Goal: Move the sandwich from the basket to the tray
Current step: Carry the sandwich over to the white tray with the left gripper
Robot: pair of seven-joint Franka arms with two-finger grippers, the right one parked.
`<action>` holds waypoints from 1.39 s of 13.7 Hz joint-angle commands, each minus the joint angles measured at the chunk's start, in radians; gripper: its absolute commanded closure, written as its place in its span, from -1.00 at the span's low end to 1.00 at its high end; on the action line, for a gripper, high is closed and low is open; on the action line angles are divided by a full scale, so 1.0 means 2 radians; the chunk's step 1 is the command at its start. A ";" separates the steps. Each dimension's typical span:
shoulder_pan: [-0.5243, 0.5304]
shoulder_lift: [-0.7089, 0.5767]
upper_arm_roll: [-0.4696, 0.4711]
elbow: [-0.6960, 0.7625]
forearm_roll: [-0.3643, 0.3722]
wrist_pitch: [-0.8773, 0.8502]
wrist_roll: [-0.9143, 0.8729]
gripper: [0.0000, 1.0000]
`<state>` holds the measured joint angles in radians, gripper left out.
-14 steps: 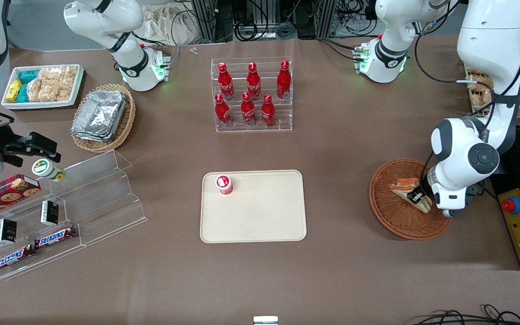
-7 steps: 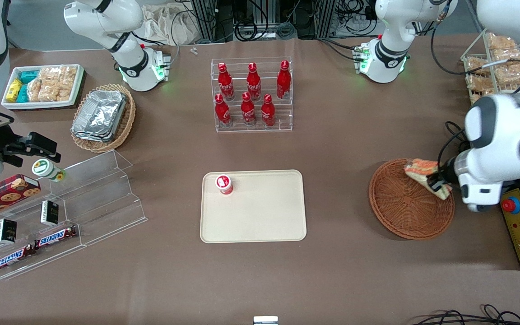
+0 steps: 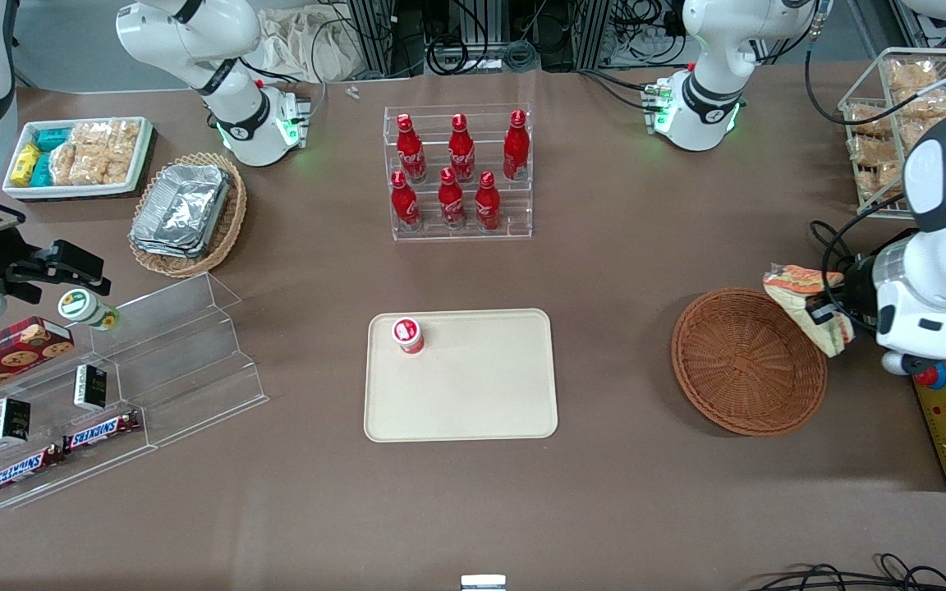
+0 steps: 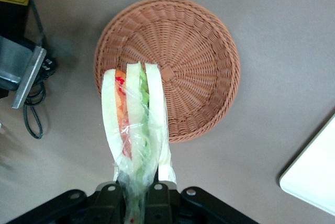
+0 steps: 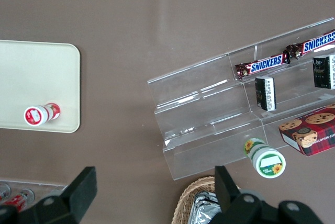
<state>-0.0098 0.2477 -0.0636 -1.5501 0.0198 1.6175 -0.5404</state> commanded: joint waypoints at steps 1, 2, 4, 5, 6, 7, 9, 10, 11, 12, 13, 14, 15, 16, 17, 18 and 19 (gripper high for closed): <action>-0.002 0.007 -0.016 0.026 0.005 -0.010 0.019 0.98; -0.002 0.007 -0.023 0.033 0.005 -0.010 0.026 0.98; -0.003 0.007 -0.030 0.035 0.001 -0.009 0.037 0.95; -0.004 0.009 -0.046 0.035 0.002 -0.004 0.036 0.93; -0.004 0.010 -0.057 0.035 0.005 -0.003 0.035 0.92; -0.004 0.010 -0.059 0.033 0.002 -0.003 0.037 0.92; -0.011 0.016 -0.075 0.033 0.001 -0.001 0.036 0.95; -0.015 0.017 -0.077 0.030 0.002 0.002 0.033 0.95; -0.024 0.020 -0.078 0.030 0.001 0.010 0.033 0.95; -0.033 0.026 -0.077 0.032 0.000 0.012 0.033 0.95; -0.038 0.030 -0.079 0.033 0.000 0.012 0.036 0.95; -0.048 0.035 -0.085 0.033 0.002 0.011 0.038 1.00; -0.059 0.043 -0.087 0.036 0.001 0.007 0.035 1.00; -0.061 0.049 -0.088 0.046 -0.001 0.006 0.036 1.00; -0.062 0.053 -0.089 0.053 -0.004 0.007 0.036 1.00; -0.063 0.053 -0.096 0.053 -0.014 0.008 0.039 1.00; -0.063 0.054 -0.111 0.053 -0.016 0.010 0.044 1.00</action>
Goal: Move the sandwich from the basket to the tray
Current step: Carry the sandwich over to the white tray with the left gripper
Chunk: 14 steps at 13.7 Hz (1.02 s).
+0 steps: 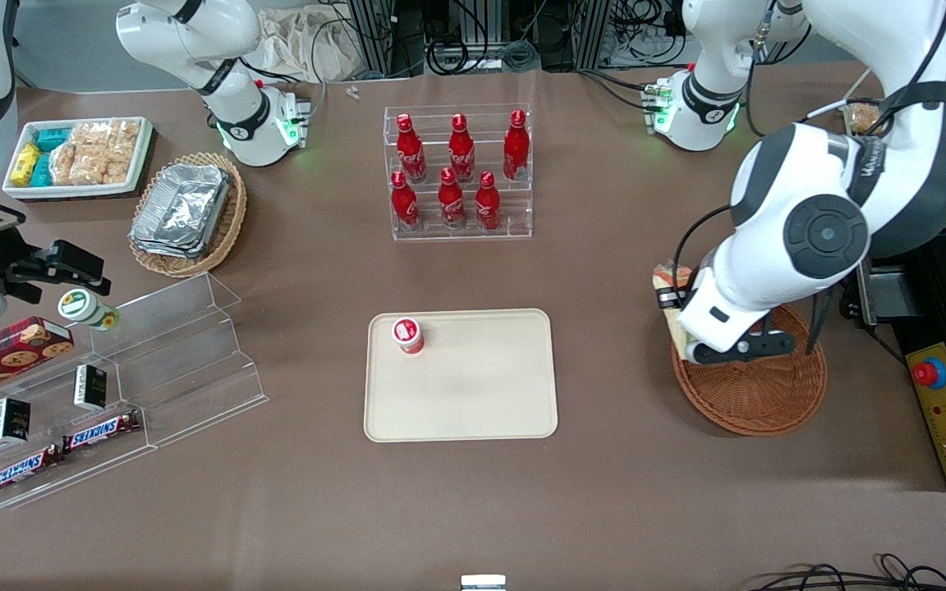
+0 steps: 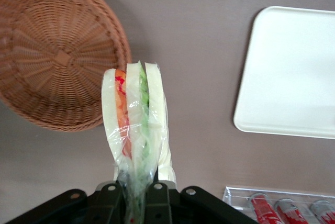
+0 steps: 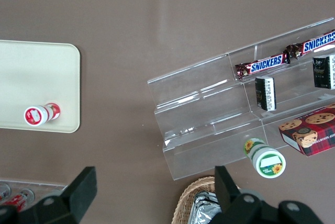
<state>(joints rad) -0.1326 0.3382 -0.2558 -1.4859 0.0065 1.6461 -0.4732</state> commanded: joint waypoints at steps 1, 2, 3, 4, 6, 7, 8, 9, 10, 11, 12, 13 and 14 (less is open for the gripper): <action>-0.002 0.010 -0.029 0.021 -0.006 -0.001 0.029 1.00; -0.003 0.017 -0.041 0.021 -0.005 0.010 0.050 1.00; -0.003 0.022 -0.052 0.023 -0.006 0.027 0.052 1.00; -0.004 0.031 -0.061 0.024 -0.005 0.040 0.051 1.00; -0.024 0.048 -0.067 0.024 -0.002 0.063 0.049 0.93; -0.034 0.060 -0.067 0.024 -0.001 0.075 0.042 0.92; -0.045 0.072 -0.067 0.024 0.000 0.087 0.032 0.92; -0.053 0.085 -0.067 0.024 0.001 0.103 0.020 0.92; -0.061 0.099 -0.066 0.024 0.004 0.116 0.009 0.92; -0.066 0.114 -0.066 0.024 0.012 0.131 -0.003 0.92; -0.071 0.130 -0.066 0.024 0.019 0.145 -0.016 0.92; -0.076 0.143 -0.066 0.024 0.025 0.156 -0.026 0.92; -0.083 0.153 -0.066 0.024 0.033 0.171 -0.028 0.92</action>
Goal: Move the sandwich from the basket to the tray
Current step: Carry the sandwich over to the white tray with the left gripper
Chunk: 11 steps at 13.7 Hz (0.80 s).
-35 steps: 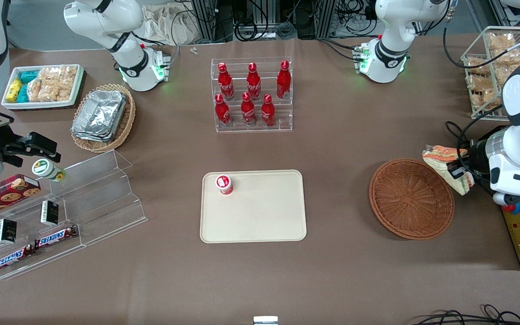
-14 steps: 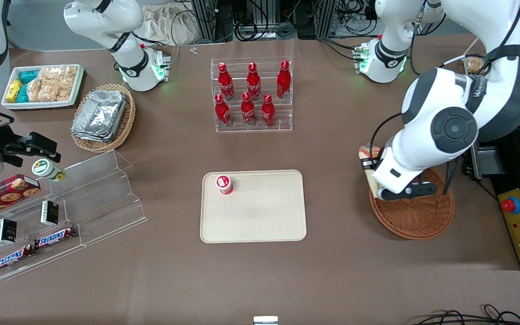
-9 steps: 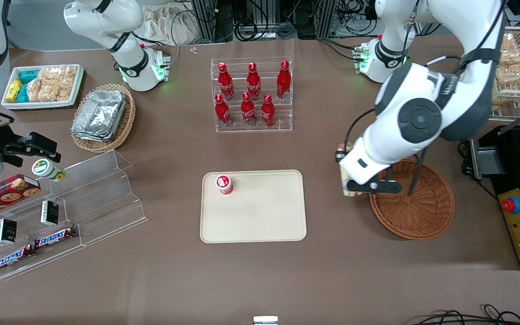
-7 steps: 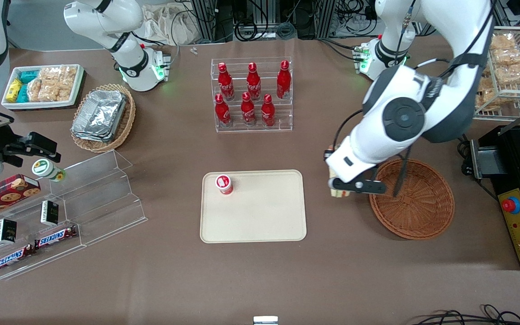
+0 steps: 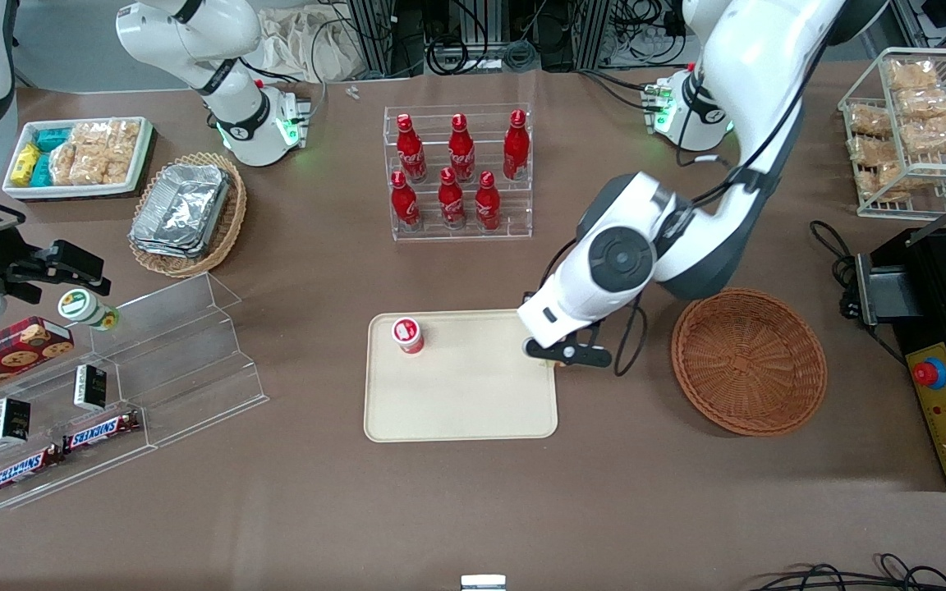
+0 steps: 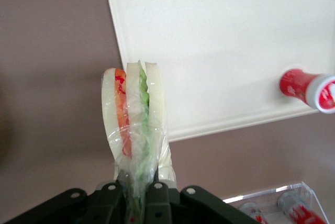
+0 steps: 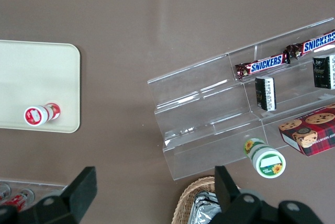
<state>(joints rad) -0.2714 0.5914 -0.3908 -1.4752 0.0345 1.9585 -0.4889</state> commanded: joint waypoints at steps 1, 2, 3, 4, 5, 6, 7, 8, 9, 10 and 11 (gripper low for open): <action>-0.016 0.036 0.002 0.019 0.027 0.029 -0.020 0.92; -0.017 0.048 0.002 0.019 0.036 0.040 -0.020 0.92; -0.017 0.056 0.002 0.019 0.046 0.056 -0.020 0.92; -0.018 0.065 0.002 0.019 0.058 0.071 -0.020 0.92; -0.018 0.074 0.002 0.018 0.065 0.079 -0.020 0.90; -0.018 0.081 0.002 0.019 0.067 0.088 -0.020 0.86; -0.018 0.088 0.002 0.019 0.069 0.101 -0.021 0.80; -0.021 0.098 0.003 0.020 0.072 0.116 -0.021 0.77; -0.023 0.107 0.004 0.025 0.075 0.124 -0.022 0.73; -0.023 0.108 0.004 0.027 0.075 0.125 -0.025 0.50; -0.022 0.108 0.004 0.027 0.076 0.125 -0.025 -0.25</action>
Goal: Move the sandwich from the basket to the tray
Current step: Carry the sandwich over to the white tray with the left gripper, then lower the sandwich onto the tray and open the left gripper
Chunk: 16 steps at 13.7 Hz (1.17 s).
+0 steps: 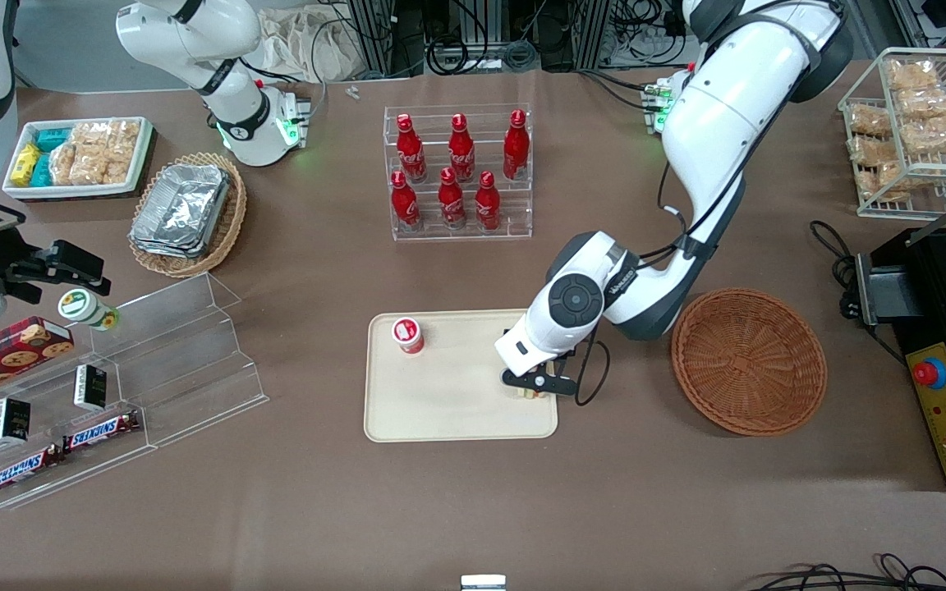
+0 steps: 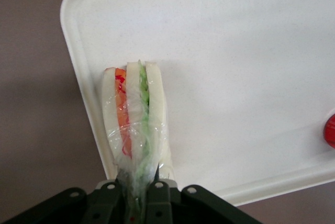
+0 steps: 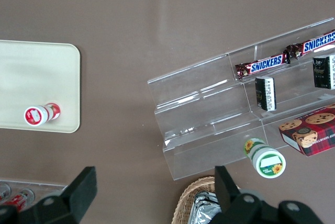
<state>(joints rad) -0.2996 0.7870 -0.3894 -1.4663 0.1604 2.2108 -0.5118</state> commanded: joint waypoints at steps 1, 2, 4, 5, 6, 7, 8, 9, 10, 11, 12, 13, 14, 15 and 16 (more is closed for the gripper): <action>-0.008 0.010 0.004 0.022 0.013 -0.002 -0.013 -0.83; -0.008 0.008 0.004 0.021 0.013 -0.003 -0.013 -0.98; -0.006 0.003 0.004 0.021 0.013 -0.007 -0.016 -0.99; -0.003 -0.004 0.005 0.021 0.013 -0.016 -0.015 -0.99; 0.001 -0.018 0.004 0.021 0.011 -0.041 -0.015 -0.99; 0.006 -0.040 0.003 0.021 0.009 -0.072 -0.012 -0.99; 0.014 -0.063 0.003 0.020 0.003 -0.103 -0.009 -1.00; 0.024 -0.089 0.002 0.017 0.001 -0.142 -0.009 -1.00; 0.035 -0.110 0.001 0.017 -0.002 -0.182 -0.008 -1.00; 0.041 -0.133 0.002 0.016 -0.003 -0.215 -0.008 -1.00; 0.052 -0.153 0.002 0.014 -0.003 -0.241 -0.008 -1.00; 0.069 -0.173 0.002 0.010 -0.003 -0.259 -0.005 -1.00; 0.086 -0.188 0.002 0.007 -0.001 -0.268 0.003 -1.00; 0.099 -0.202 0.002 0.007 -0.001 -0.278 0.038 -1.00; 0.120 -0.212 0.002 0.007 -0.002 -0.288 0.090 -1.00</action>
<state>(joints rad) -0.1251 0.4220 -0.3816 -1.4083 0.1630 1.6553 -0.4515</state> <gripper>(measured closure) 0.000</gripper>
